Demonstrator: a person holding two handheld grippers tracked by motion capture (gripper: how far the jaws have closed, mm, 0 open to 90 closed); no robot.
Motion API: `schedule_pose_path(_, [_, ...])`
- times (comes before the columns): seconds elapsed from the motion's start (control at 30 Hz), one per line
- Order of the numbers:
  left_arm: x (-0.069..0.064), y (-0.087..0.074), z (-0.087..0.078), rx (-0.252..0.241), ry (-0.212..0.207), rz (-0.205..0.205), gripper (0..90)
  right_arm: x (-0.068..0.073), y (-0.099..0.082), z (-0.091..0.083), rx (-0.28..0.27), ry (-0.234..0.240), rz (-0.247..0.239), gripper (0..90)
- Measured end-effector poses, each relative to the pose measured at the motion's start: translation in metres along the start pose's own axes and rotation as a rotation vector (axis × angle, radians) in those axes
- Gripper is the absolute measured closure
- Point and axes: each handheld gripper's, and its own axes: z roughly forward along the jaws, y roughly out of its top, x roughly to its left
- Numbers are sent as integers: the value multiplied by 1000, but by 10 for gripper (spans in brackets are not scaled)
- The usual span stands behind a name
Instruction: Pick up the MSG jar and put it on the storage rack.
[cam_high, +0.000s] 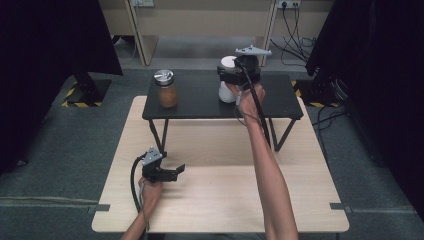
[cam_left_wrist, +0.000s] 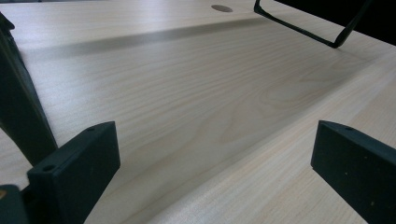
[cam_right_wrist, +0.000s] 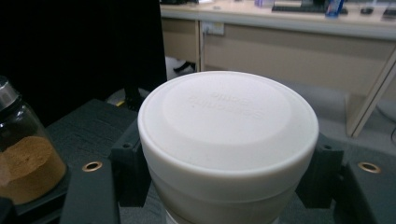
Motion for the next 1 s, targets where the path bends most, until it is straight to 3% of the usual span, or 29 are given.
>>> schedule_pose_path(1.0, [-1,0,0,3,1,5,5,1,-4,-2,-13,0,-9,341])
